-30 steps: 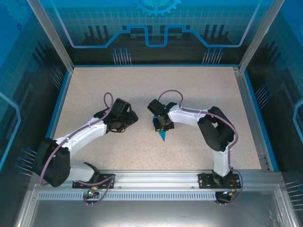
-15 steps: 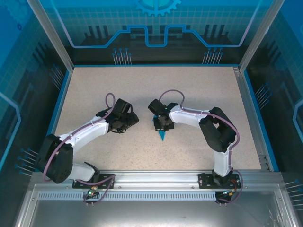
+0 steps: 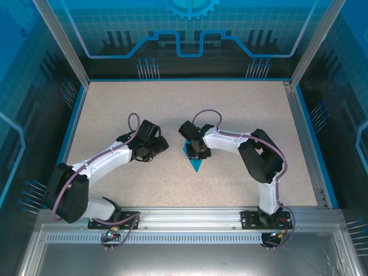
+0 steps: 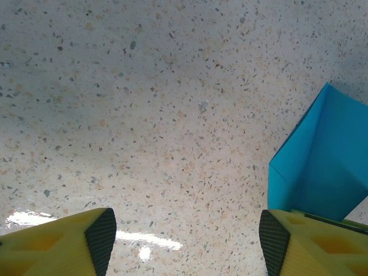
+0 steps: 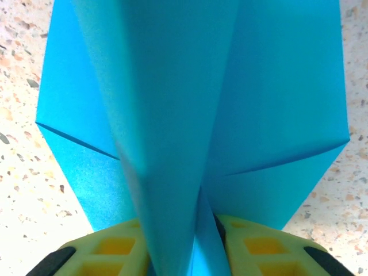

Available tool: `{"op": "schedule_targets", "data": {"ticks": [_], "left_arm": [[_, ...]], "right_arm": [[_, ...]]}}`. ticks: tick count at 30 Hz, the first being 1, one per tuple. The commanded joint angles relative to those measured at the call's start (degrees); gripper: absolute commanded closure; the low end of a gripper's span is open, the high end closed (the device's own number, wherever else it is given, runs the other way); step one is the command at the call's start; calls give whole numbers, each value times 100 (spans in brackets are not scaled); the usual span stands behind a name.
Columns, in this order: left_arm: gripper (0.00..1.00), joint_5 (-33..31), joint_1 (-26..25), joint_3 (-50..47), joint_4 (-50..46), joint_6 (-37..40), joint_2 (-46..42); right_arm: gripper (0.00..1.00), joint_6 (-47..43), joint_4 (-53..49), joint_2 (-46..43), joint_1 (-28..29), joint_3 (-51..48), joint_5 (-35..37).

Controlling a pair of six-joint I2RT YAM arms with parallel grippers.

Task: Fold a paper plane with a square sheet of paper (pick it up from the middle)
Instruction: Move a paper plane to the center of the table.

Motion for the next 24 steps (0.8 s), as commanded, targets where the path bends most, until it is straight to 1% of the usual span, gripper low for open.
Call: {"op": "schedule_targets", "data": {"ticks": [1,5,9,13,15,17,20,24], "left_arm": [[30,59,34,123,-69,91,9],[30,61,38,117,-87,75,2],[30,34,39,135,-113,102,-30],[30,15,38,149,-122,101,-26],[30,34,35,148,-122,84,-14],[30,47,34,146,-111,89,-8],[30,52,37,121,-96,124,-43],[30,-68,37,163,-176,215,-153]], "right_arm": [[64,-51,-260,451,22,-69,93],[63,-133,-251,448,16,4,102],[63,-217,-484,406,20,234,316],[67,-148,-316,547,28,182,221],[68,-62,-430,715,64,230,290],[66,26,-400,775,105,206,325],[65,138,-353,826,92,191,199],[63,172,-377,559,117,207,268]]}}
